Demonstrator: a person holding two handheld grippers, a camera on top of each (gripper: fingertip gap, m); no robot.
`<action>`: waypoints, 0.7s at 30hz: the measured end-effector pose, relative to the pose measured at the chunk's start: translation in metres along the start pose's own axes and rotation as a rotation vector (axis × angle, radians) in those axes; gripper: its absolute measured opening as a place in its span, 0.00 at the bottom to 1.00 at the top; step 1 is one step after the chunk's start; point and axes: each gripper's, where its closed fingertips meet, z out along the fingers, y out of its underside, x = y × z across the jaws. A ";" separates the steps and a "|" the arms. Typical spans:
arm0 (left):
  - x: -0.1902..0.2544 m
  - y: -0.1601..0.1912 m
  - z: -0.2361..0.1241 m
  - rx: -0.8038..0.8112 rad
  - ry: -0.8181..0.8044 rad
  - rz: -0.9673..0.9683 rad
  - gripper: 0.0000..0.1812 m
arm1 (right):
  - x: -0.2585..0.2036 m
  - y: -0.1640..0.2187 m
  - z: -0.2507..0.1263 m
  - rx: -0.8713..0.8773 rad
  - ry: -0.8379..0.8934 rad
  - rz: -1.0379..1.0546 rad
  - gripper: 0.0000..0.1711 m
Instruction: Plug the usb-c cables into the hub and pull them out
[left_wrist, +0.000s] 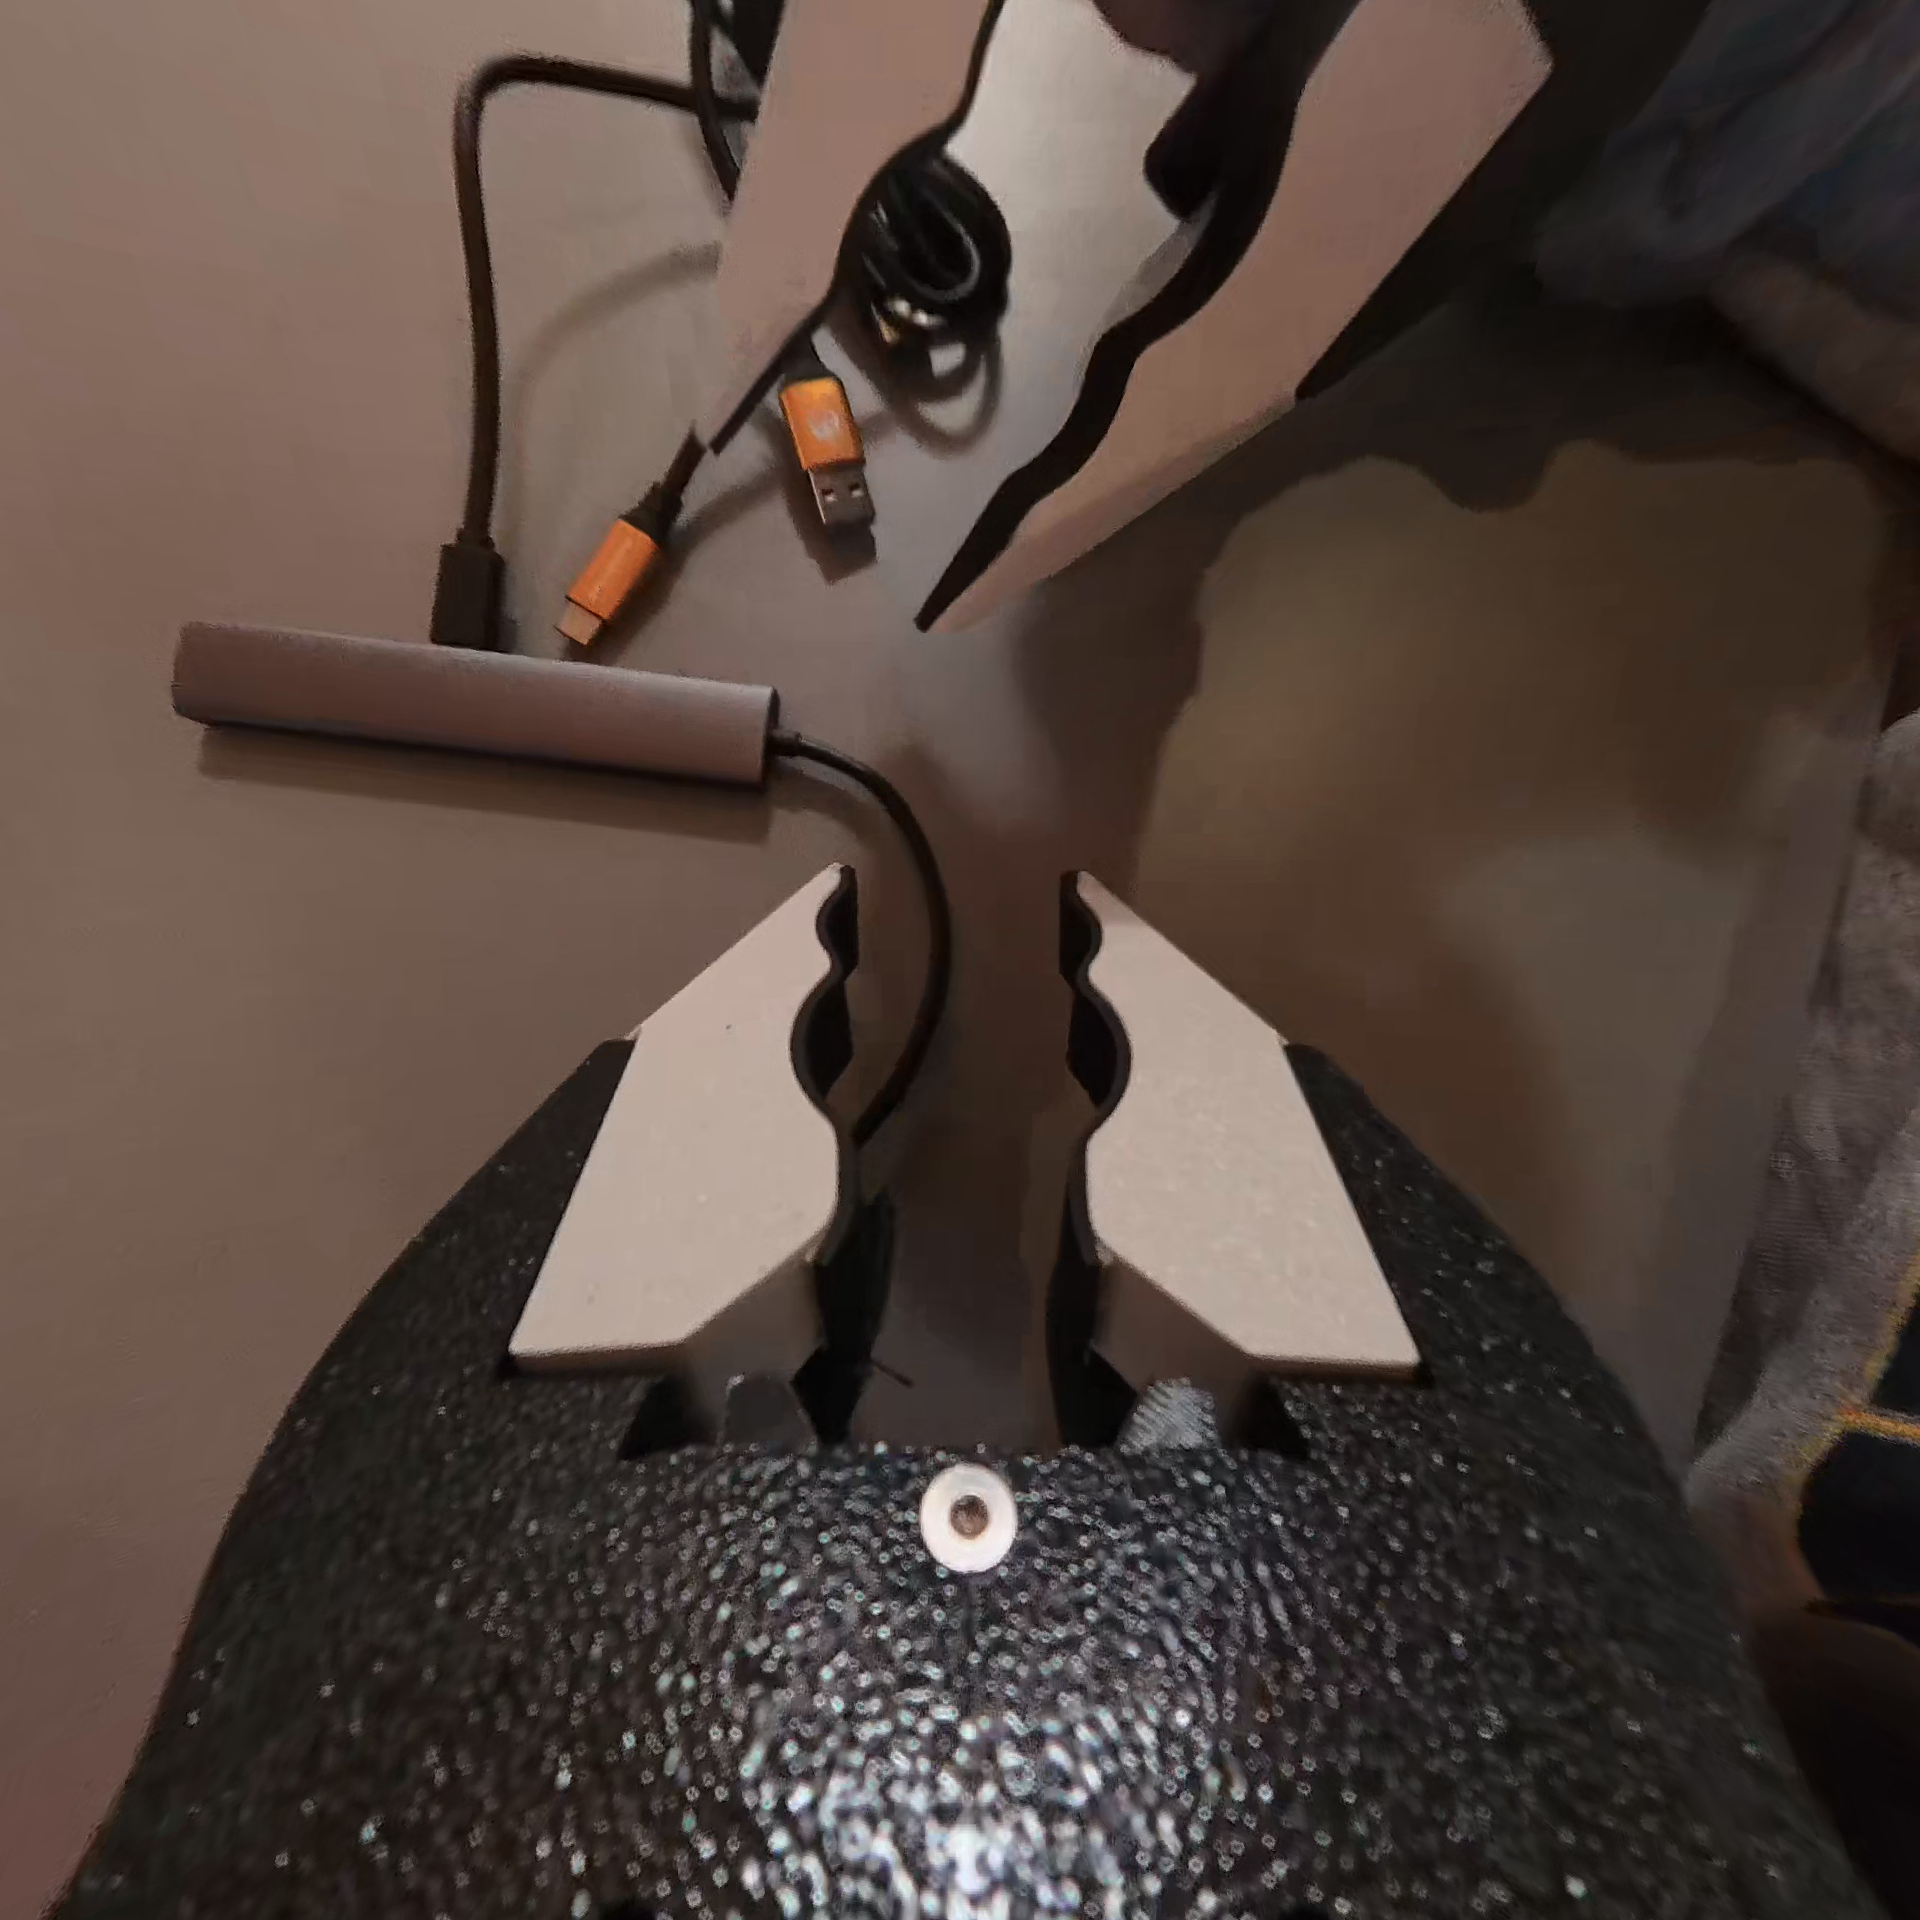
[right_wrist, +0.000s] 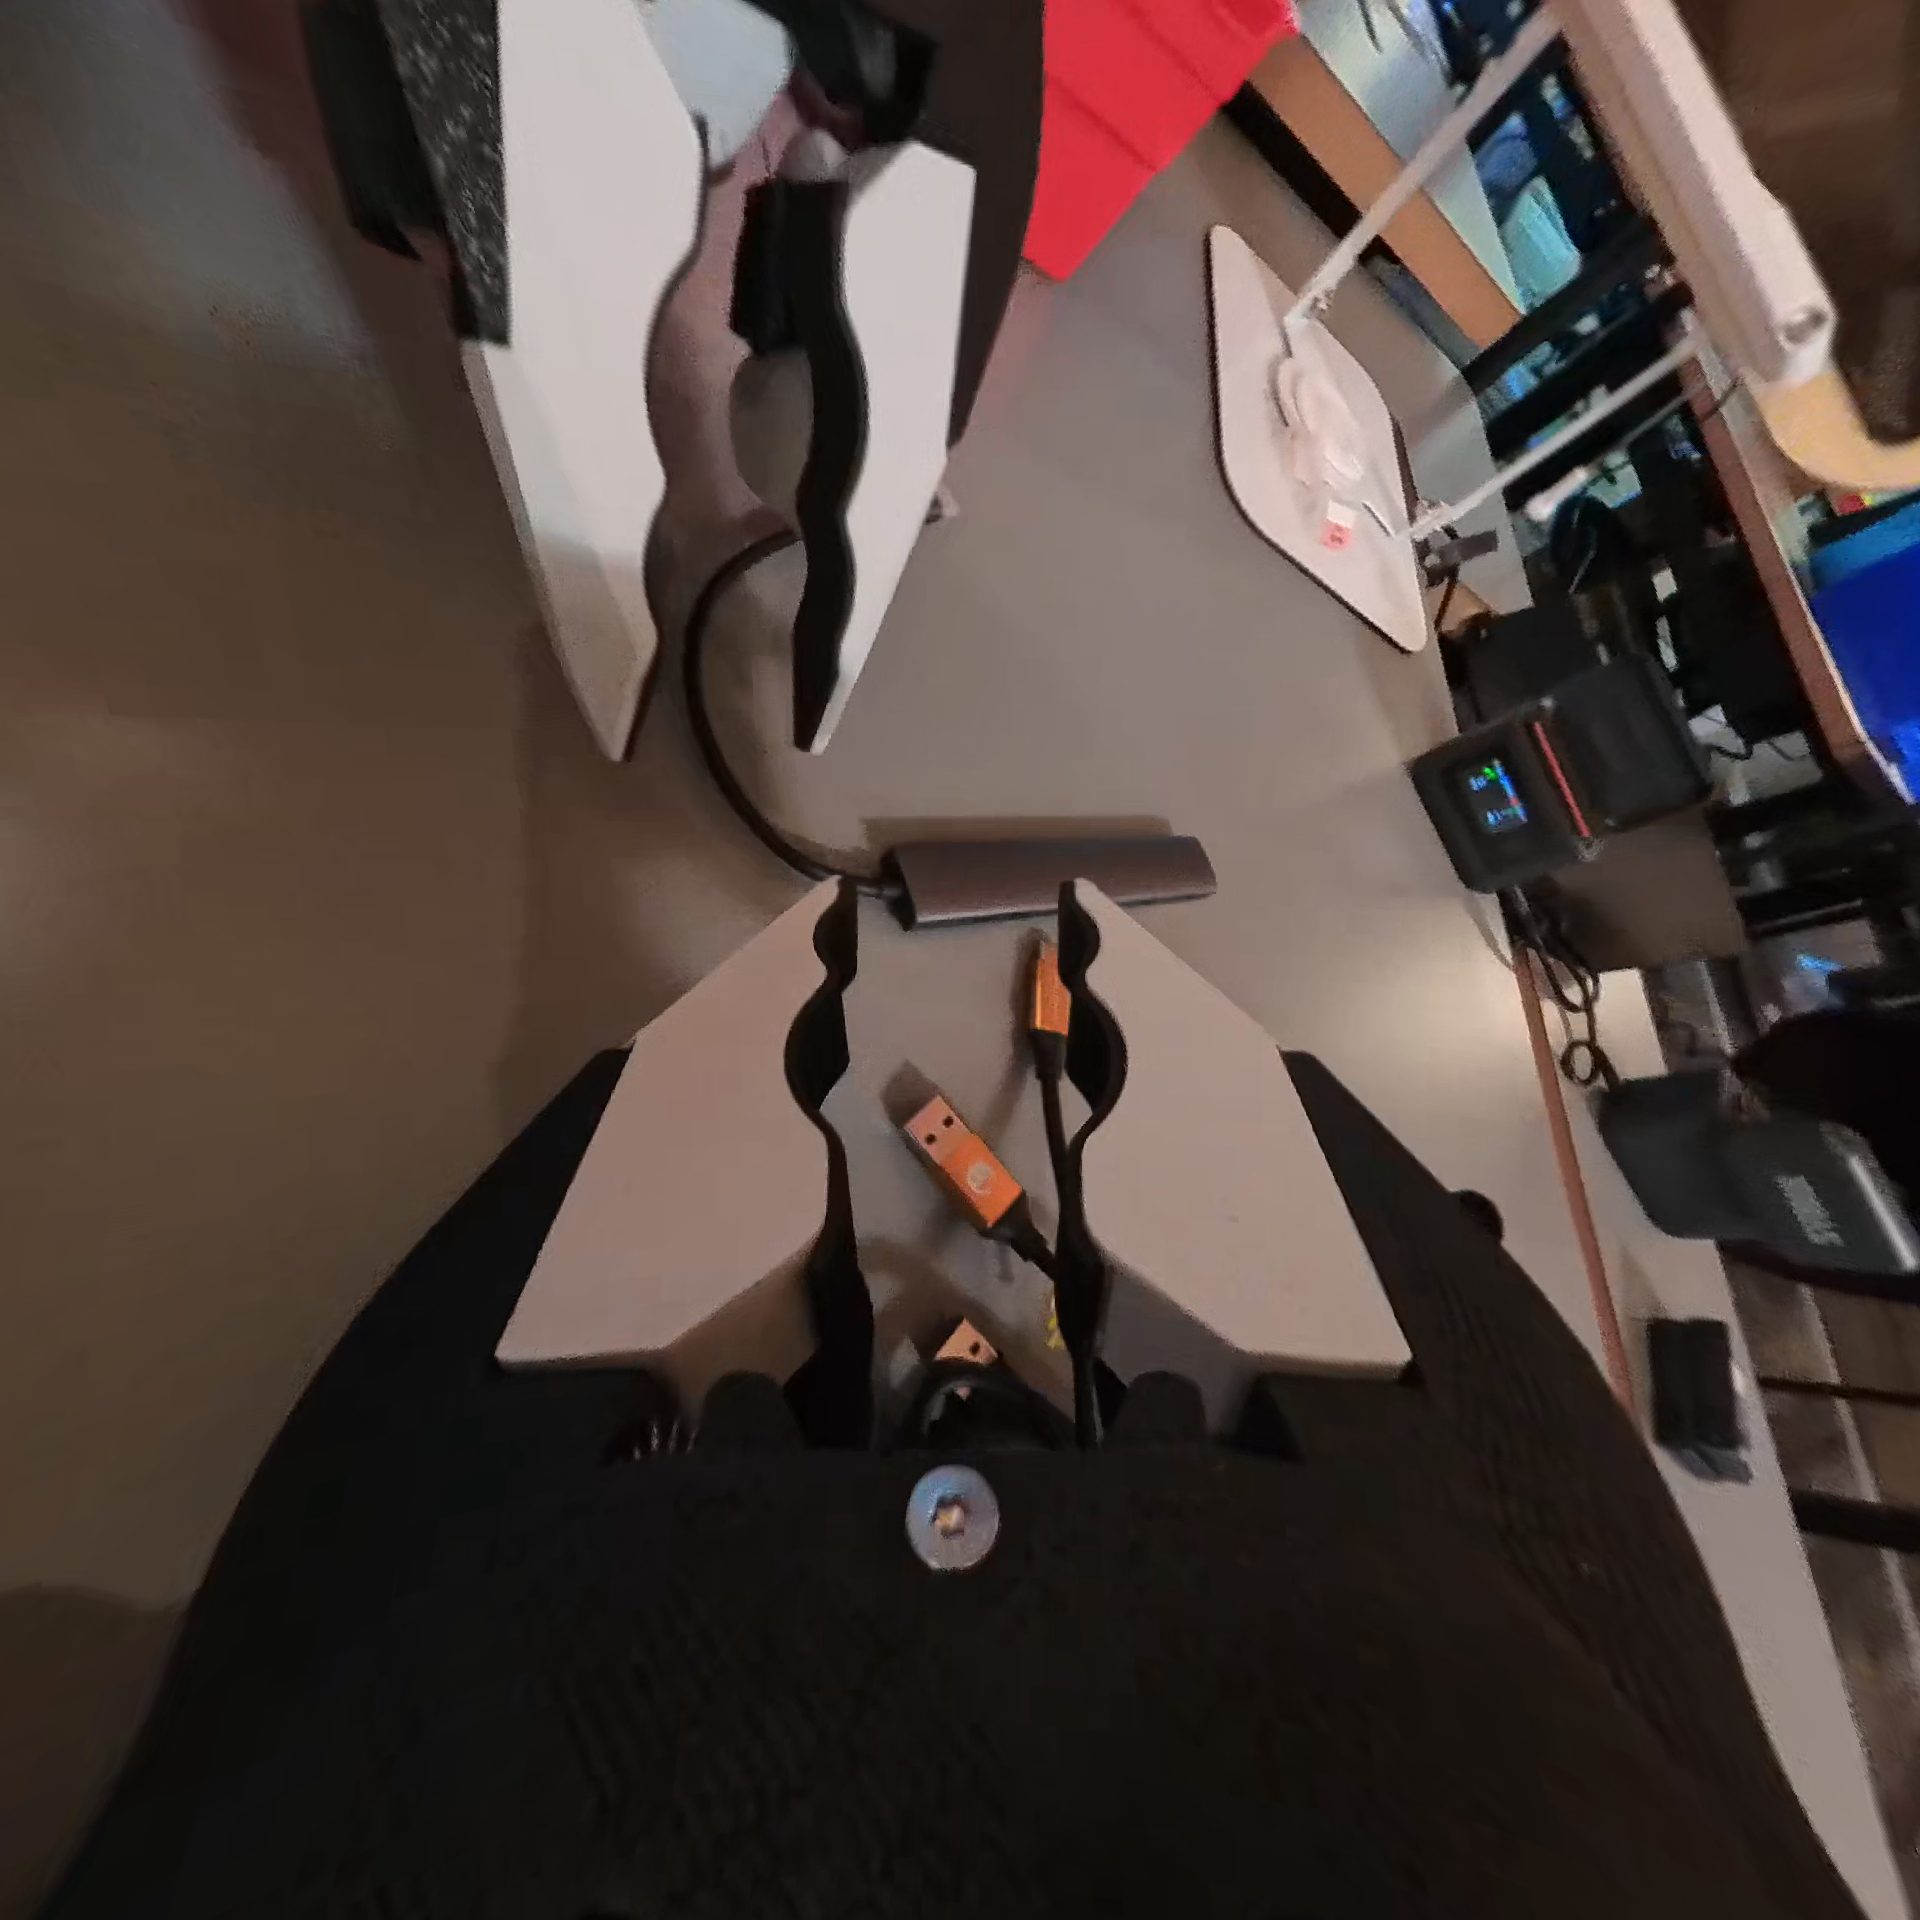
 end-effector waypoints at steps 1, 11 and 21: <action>0.000 0.001 0.002 -0.007 -0.014 0.011 0.19 | -0.002 -0.001 0.002 -0.007 -0.004 -0.018 0.22; -0.003 0.011 0.004 -0.029 -0.008 -0.034 0.01 | -0.017 -0.003 0.017 -0.048 -0.011 -0.191 0.24; -0.004 -0.030 -0.043 0.225 -0.028 0.014 0.01 | 0.029 0.002 0.032 -0.172 0.351 -0.431 0.15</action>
